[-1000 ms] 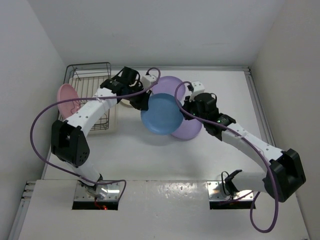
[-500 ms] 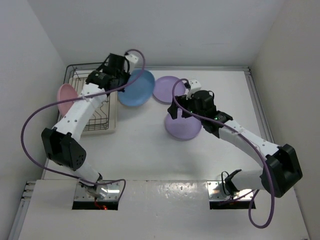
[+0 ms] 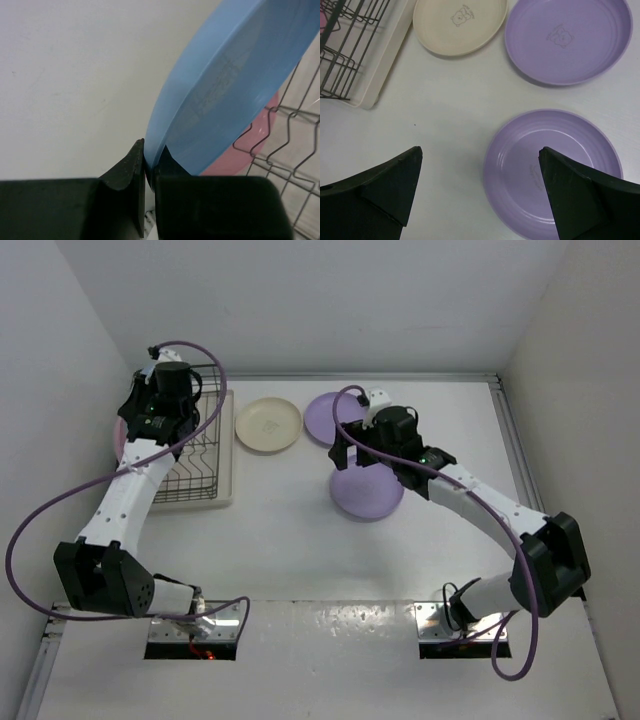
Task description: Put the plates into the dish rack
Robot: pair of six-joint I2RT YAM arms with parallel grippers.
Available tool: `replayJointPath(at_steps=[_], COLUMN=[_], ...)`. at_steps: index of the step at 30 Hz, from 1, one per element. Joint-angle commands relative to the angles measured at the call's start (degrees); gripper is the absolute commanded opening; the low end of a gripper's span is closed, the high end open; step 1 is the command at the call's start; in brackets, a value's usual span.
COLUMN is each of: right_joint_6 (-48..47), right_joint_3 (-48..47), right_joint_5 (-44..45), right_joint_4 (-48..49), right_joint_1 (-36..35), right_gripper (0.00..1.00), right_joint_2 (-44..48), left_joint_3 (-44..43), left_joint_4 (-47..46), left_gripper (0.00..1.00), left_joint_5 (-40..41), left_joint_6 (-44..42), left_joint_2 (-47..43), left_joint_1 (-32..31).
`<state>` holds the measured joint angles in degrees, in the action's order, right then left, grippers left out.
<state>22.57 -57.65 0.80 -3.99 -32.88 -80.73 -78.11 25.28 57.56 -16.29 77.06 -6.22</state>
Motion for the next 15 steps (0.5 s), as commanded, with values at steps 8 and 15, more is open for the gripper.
replayJointPath(at_steps=[8,15], right_joint_6=[-2.79,-3.67], right_joint_3=[-8.09,-9.24], right_joint_5=[-1.85,-0.89], right_joint_4=[-4.27,-6.12], right_joint_1=[-1.92,-2.27], right_gripper=[1.0,1.0], right_joint_2=[-2.68,-2.59], left_joint_3=[6.29,9.11], left_joint_4=[-9.02,-6.82], left_gripper=[0.0,0.0], left_joint_5=[1.86,-4.47], left_joint_6=[2.41,6.45], left_joint_2=[-0.24,-0.24], left_joint_1=[6.04,6.57])
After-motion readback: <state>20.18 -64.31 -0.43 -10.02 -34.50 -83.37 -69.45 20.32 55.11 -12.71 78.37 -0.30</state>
